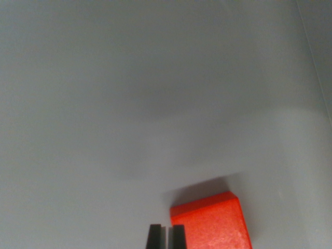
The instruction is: Reach red block
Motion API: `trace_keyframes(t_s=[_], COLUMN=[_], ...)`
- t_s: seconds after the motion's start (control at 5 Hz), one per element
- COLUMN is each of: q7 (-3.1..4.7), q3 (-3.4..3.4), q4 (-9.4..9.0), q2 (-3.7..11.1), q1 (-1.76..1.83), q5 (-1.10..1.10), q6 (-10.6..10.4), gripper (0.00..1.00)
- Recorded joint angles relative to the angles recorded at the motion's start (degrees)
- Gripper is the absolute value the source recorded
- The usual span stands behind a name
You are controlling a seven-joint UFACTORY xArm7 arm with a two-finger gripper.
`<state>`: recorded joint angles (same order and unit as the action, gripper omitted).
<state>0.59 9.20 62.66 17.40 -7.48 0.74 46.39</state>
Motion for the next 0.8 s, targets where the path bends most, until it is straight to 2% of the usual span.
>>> trace_keyframes(t_s=[0.2,0.4,0.6,0.8], q7=[0.0,-0.01,-0.01,-0.02], q3=[0.0,0.29,0.29,0.55], q4=[0.0,-1.16,-1.16,-2.19], q2=[0.0,0.8,0.8,1.51], q1=[0.0,-0.32,-0.32,-0.59], q5=[0.0,0.0,0.0,0.0], q6=[0.0,-1.7,-1.7,-3.19], gripper=[0.0,0.0,0.0,0.0])
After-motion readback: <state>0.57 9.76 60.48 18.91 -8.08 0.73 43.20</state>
